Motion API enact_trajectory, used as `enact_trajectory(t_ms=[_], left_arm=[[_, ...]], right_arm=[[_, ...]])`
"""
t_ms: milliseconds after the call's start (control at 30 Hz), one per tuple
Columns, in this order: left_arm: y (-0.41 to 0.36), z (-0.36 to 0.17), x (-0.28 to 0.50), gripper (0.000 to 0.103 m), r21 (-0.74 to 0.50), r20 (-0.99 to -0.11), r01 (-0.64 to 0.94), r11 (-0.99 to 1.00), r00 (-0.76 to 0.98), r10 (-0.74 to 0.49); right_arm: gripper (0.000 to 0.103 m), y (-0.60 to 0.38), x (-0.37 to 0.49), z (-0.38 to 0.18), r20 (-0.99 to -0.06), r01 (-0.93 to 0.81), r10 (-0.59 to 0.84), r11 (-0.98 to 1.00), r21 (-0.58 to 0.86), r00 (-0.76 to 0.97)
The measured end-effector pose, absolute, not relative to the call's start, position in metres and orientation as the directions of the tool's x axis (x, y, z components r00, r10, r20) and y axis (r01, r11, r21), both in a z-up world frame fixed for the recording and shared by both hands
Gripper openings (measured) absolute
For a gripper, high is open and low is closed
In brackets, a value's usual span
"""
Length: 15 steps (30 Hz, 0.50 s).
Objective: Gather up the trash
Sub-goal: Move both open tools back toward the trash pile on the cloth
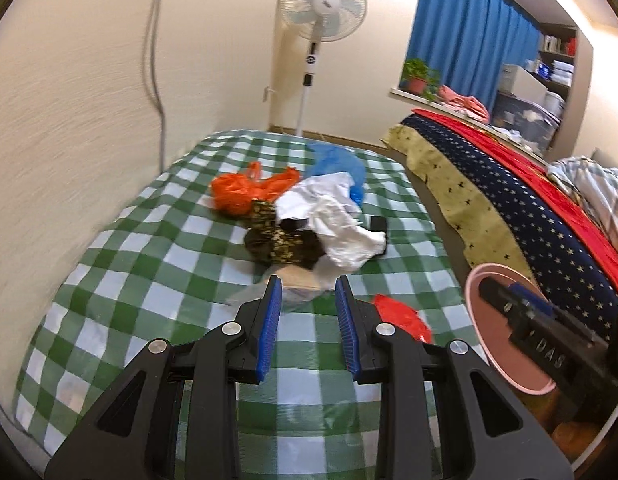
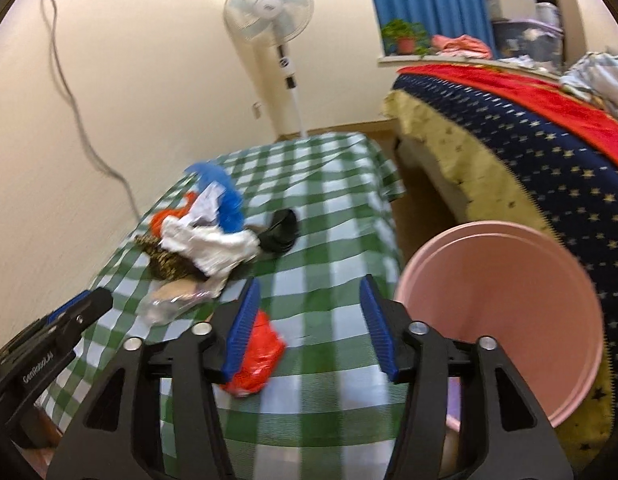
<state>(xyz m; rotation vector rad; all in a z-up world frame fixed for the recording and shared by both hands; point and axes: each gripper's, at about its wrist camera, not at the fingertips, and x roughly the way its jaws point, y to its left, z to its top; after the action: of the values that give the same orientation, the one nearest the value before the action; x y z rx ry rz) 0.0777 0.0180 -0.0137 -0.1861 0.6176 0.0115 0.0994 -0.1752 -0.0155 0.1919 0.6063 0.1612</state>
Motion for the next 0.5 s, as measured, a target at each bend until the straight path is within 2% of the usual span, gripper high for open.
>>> enact_trajectory(t_ms=[200, 500], left_arm=[[0.030, -0.024, 0.086, 0.028, -0.180, -0.594, -0.117, 0.977, 0.804, -0.013], [0.044, -0.039, 0.100, 0.028, -0.189, -0.623, -0.170, 0.967, 0.782, 0.016]], right_arm=[[0.071, -0.157, 0.117, -0.036, -0.606, -0.136, 0.274, 0.955, 0.264, 0.747], [0.079, -0.136, 0.136, -0.063, -0.680, -0.178, 0.336, 0.939, 0.293, 0.651]])
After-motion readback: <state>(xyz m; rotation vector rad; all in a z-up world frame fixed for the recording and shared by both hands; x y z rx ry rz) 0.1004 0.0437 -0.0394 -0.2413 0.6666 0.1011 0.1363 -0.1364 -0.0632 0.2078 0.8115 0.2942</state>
